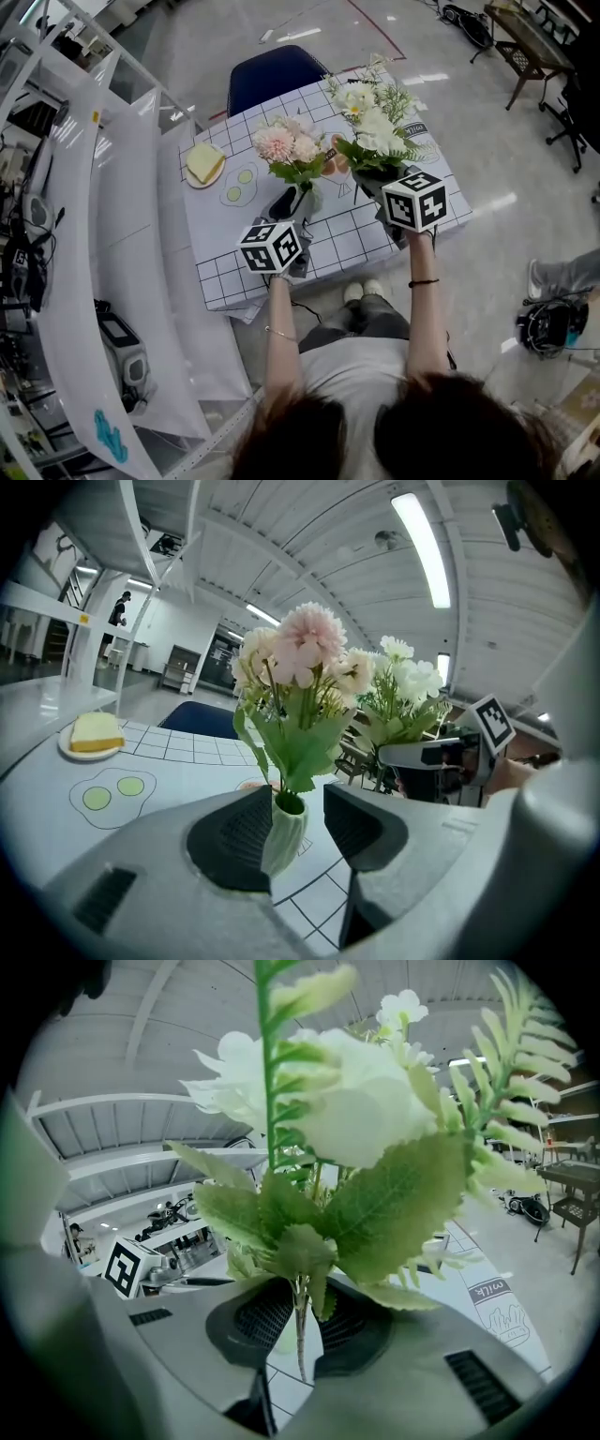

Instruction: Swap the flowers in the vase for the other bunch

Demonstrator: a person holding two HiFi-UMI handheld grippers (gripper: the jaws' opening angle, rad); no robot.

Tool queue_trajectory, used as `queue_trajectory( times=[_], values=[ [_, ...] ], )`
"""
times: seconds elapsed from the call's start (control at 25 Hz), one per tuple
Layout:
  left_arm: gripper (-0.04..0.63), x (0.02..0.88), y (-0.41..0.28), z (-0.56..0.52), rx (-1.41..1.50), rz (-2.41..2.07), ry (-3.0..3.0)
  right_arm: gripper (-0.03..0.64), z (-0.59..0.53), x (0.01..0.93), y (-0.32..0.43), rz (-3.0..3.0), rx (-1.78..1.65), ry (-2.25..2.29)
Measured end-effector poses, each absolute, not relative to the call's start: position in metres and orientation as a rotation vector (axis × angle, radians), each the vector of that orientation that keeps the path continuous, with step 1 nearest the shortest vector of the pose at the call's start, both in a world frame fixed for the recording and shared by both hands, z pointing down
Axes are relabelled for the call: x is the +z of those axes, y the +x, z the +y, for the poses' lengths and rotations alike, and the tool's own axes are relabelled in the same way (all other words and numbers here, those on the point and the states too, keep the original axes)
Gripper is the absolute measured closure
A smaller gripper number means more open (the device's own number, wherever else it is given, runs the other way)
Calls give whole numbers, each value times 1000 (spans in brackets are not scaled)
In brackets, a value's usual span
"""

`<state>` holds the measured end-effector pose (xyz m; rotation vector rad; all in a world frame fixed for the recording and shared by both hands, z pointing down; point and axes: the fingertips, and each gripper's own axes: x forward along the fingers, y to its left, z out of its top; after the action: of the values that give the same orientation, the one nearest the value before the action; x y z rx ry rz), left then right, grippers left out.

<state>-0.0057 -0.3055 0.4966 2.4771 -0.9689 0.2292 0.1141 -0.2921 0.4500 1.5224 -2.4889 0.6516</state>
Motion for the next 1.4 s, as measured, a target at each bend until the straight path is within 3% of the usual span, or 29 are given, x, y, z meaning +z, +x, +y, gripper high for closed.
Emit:
queue_trajectory(
  times=[0.48,1.08,1.4],
  values=[
    [370,507,5,-326,272,-1043,2449,564,-308,453,118,-2492,669,1444],
    [373,508,14,-338,296,-1072,2487,563,-314,459,127,-2490,700,1438],
    [434,506,15,-340,296,-1113,2499,563,-311,464,126,-2488,718,1428]
  ],
)
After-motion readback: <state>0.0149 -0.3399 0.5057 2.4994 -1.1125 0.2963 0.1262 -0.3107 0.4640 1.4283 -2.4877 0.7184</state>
